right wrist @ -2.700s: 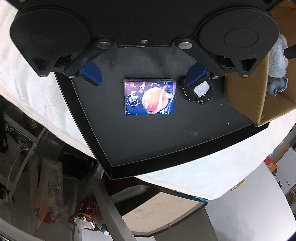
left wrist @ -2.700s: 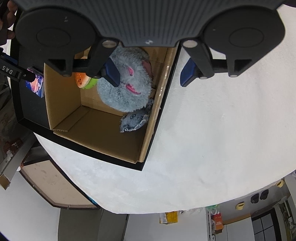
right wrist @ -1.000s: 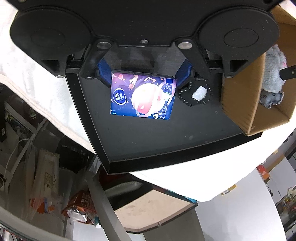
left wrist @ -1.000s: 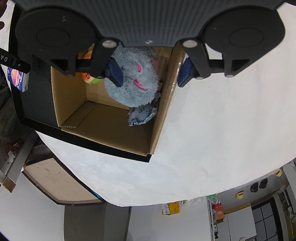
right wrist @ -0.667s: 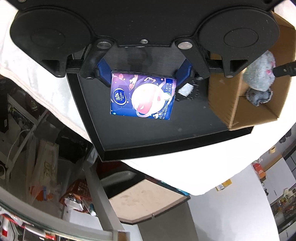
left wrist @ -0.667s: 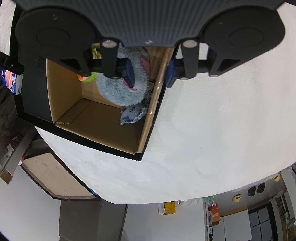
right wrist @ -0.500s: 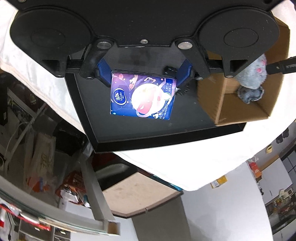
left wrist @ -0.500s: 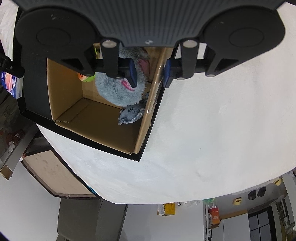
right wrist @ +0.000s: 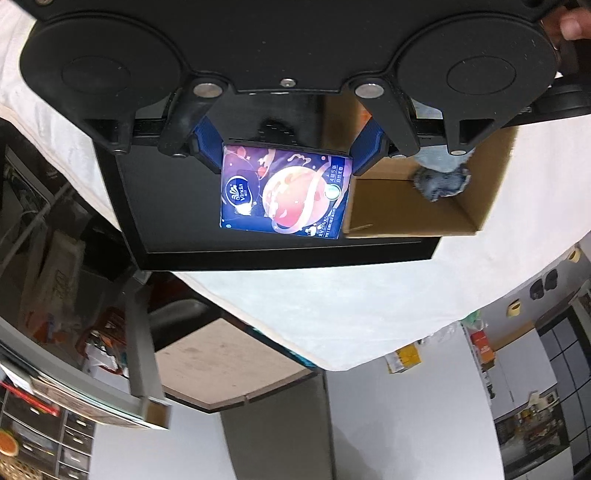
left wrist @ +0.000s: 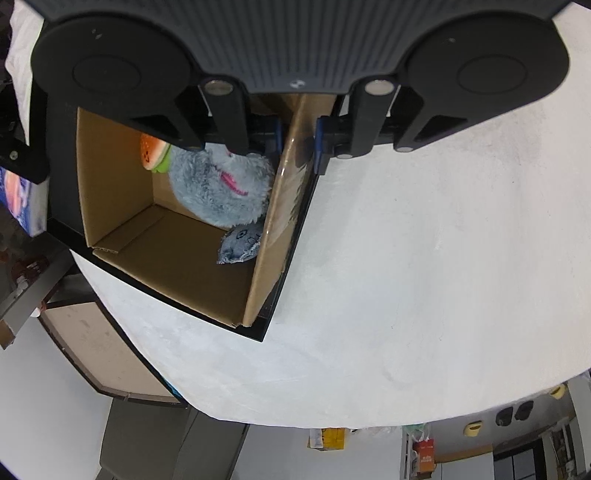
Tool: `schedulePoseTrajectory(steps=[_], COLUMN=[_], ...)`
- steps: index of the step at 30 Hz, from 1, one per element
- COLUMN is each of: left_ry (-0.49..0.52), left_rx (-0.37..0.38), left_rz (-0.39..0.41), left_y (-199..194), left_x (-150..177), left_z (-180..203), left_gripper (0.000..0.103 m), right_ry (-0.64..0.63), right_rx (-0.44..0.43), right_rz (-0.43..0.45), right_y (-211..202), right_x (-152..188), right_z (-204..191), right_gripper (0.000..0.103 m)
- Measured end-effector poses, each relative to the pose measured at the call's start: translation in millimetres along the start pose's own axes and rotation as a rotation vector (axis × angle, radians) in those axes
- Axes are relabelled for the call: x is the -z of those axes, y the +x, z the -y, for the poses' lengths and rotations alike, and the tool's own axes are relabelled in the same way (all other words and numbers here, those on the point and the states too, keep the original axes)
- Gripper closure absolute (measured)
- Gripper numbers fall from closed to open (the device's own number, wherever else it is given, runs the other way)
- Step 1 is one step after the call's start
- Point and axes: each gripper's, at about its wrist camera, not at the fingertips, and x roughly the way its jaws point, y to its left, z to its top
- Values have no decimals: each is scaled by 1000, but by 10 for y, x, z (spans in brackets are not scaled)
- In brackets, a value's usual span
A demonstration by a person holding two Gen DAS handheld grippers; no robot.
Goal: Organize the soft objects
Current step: 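Carry the tissue pack into the box and open the right gripper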
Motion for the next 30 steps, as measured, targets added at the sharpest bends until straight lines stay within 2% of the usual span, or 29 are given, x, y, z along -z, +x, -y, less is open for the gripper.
schedulePoseTrajectory(steps=[8, 18, 30], left_ry=[-8, -22, -16], left_rx=[28, 65, 69], left_rz=[-6, -25, -17], left_y=[-24, -2, -39], left_x=[-7, -54, -68], left_z=[-60, -117, -117], left_gripper=[88, 86, 85], right_ry=[-44, -58, -23], right_rx=[-16, -48, -26], right_rz=[13, -3, -15], right_y=[-51, -7, -47], right_x=[-52, -62, -1], right_z=[-318, -537, -391], right_gripper=[32, 31, 28])
